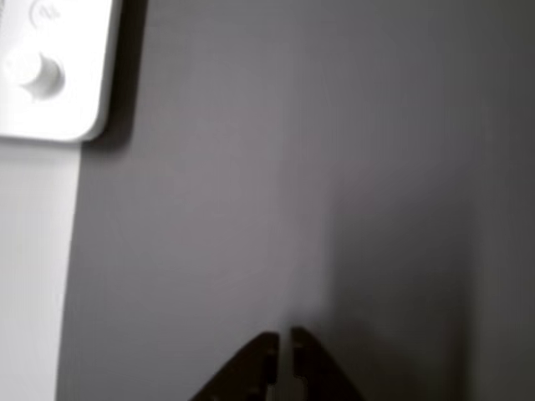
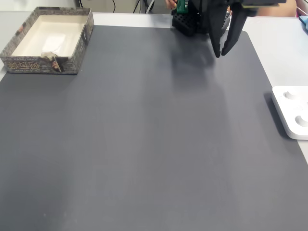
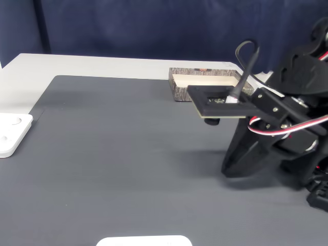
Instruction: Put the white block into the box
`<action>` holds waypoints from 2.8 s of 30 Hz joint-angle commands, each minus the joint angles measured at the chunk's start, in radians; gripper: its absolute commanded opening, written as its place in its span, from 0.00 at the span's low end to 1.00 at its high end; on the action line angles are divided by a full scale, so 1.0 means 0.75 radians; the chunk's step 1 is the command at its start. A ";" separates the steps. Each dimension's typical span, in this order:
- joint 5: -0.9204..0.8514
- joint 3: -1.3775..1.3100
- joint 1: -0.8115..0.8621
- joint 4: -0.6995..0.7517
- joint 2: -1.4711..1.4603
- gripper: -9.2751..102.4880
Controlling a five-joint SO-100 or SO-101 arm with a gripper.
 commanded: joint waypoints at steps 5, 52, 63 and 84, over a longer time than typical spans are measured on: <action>0.061 0.049 0.070 -0.018 0.155 0.07; -0.051 0.235 0.157 -0.006 0.335 0.07; -0.065 0.235 0.153 -0.006 0.335 0.07; -0.065 0.235 0.153 -0.006 0.335 0.07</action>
